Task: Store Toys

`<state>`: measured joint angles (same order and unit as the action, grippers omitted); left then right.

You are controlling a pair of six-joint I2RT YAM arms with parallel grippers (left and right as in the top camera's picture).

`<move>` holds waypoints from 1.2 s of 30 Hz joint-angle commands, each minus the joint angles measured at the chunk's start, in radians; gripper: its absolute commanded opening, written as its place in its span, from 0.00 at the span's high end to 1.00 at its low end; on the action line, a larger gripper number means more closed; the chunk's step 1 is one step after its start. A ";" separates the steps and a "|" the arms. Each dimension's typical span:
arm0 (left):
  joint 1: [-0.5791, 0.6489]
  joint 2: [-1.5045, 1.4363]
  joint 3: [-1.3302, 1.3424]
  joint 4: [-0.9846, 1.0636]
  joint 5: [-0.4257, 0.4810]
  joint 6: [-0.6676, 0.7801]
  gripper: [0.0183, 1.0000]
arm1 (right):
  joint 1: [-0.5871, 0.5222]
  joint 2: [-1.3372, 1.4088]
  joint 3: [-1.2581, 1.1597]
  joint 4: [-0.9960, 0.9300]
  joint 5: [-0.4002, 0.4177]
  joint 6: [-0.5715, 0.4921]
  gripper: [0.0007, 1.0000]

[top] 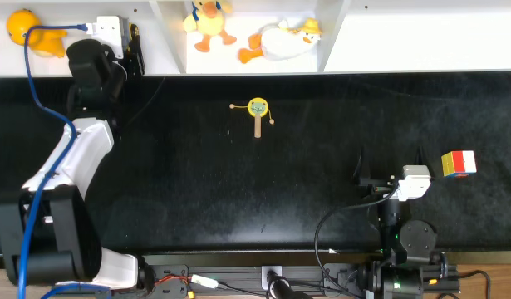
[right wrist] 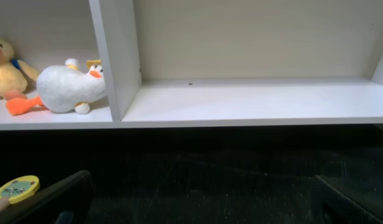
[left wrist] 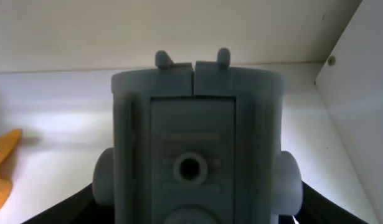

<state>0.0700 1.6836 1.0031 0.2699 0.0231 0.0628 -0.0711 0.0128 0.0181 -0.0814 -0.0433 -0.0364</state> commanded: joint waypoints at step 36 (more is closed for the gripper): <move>0.002 0.079 0.085 -0.030 0.002 0.016 0.53 | 0.005 -0.009 -0.013 0.004 0.011 0.007 0.01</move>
<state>0.0700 1.7576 1.0576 0.2310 0.0124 0.0628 -0.0711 0.0128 0.0181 -0.0814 -0.0437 -0.0372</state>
